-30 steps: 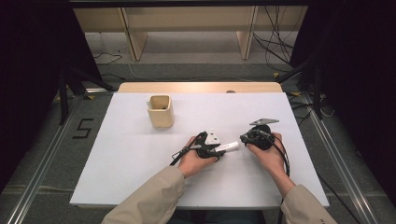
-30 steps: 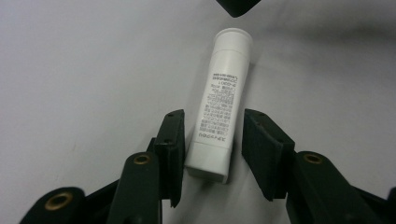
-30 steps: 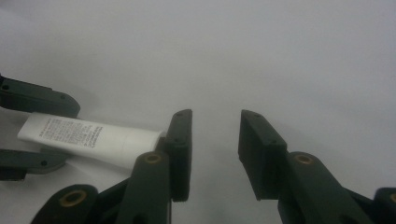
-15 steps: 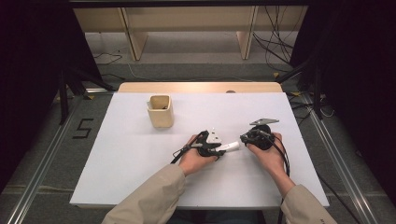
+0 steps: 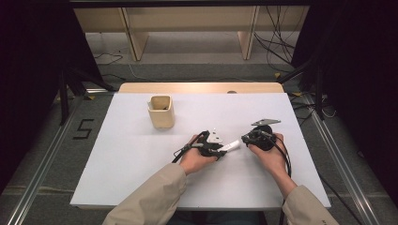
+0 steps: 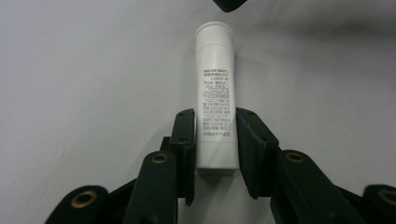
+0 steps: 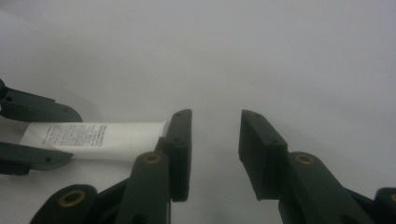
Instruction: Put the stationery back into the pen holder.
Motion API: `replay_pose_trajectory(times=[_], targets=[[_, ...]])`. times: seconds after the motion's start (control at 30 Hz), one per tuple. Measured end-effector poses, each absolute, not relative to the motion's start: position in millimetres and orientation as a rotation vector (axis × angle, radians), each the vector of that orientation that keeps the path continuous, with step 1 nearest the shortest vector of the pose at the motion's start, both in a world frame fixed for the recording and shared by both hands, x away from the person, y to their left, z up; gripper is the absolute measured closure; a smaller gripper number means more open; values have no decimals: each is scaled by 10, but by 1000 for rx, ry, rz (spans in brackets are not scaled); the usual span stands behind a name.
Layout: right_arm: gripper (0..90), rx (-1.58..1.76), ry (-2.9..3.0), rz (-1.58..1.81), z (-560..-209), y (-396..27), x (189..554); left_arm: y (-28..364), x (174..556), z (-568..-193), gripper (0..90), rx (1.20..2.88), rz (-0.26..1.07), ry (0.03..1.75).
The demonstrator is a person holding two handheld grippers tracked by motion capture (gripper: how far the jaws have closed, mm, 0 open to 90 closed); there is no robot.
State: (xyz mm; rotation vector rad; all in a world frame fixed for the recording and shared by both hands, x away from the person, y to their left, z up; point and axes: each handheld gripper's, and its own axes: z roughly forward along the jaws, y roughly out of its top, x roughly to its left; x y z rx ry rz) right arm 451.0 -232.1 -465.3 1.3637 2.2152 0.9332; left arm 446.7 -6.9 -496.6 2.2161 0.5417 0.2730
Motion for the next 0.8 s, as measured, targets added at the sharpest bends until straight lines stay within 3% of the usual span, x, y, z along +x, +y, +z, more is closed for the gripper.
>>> replay_pose_trajectory(times=[0.37, 0.8], targets=[[631, 1366, 2206, 934, -4650, -2326, 4509, -88, 4440, -4958, 706, 2218, 295, 567], [515, 1411, 2135, 965, -4612, -2375, 4504, -95, 4362, -4926, 711, 2204, 326, 602]])
